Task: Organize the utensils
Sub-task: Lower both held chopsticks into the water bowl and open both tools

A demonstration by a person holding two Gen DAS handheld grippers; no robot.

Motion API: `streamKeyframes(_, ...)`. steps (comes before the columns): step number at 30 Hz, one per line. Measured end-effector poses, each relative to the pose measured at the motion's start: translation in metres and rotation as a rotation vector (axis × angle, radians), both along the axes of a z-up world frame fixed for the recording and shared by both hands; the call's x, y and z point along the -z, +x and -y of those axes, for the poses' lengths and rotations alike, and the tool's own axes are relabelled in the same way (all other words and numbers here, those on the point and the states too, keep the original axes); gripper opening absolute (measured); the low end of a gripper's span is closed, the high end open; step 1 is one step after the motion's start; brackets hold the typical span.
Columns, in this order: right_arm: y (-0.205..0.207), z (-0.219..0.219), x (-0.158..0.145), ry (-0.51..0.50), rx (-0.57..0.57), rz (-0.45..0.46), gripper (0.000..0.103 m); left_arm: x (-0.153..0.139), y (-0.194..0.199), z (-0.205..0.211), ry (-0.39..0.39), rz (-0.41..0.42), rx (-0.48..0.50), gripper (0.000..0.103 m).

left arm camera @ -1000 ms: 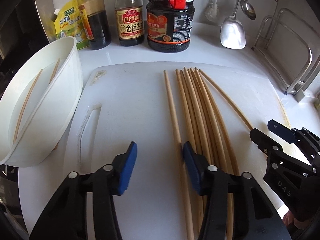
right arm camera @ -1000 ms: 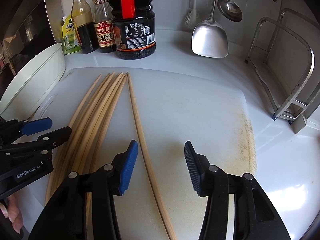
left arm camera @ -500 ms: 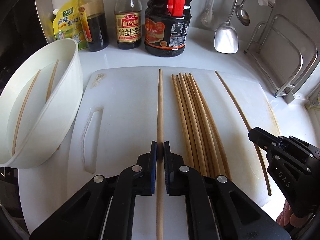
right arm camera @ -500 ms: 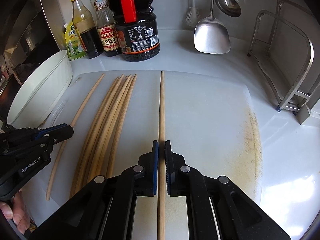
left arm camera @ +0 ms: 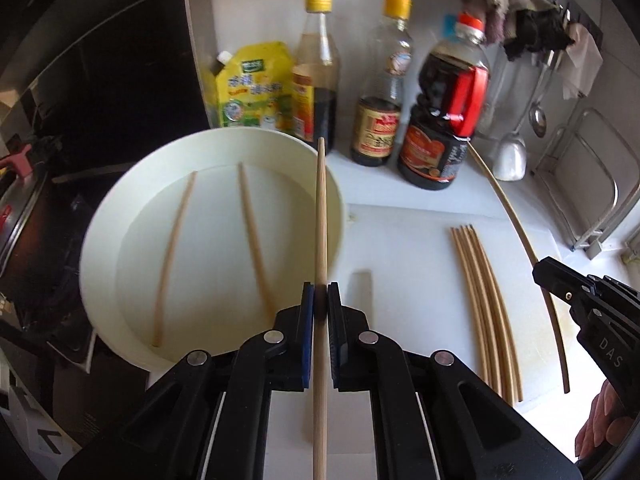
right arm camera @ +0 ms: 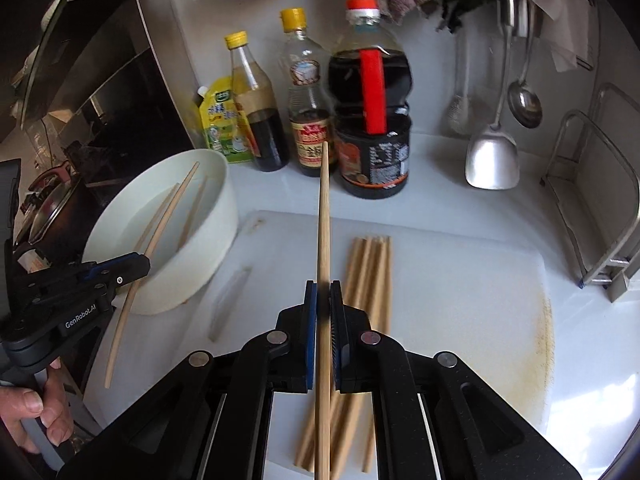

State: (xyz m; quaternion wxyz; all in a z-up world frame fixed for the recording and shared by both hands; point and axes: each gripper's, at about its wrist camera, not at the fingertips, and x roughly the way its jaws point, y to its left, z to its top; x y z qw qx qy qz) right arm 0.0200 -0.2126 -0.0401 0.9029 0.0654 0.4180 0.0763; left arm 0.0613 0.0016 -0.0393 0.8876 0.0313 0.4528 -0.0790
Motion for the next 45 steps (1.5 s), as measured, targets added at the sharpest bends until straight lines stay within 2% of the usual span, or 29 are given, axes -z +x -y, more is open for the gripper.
streamKeyframes(4,0.020,-0.044,-0.008,0.027,-0.057,0.019,0.006,-0.015,0.010,-0.046,-0.003,0.034,-0.052,0.008)
streamKeyframes(11,0.068,-0.121,-0.001,0.077,-0.122,-0.008,0.006,-0.021,0.040,-0.102,0.025,0.052,-0.099,0.008)
streamKeyframes(18,0.112,-0.169,0.014,0.077,-0.127,-0.061,0.006,0.004,0.080,-0.125,0.011,-0.016,-0.103,0.008)
streamKeyframes(26,0.136,-0.181,0.042,0.060,-0.102,-0.135,0.006,0.035,0.105,-0.136,0.017,-0.077,-0.089,0.008)
streamKeyframes(34,0.148,-0.192,0.062,0.032,-0.100,-0.195,0.006,0.053,0.118,-0.143,0.020,-0.128,-0.095,0.008)
streamKeyframes(39,0.151,-0.192,0.069,0.022,-0.096,-0.223,0.006,0.064,0.122,-0.145,0.022,-0.160,-0.103,0.008)
streamKeyframes(45,0.149,-0.189,0.069,0.021,-0.095,-0.223,0.007,0.065,0.119,-0.146,0.020,-0.158,-0.107,0.011)
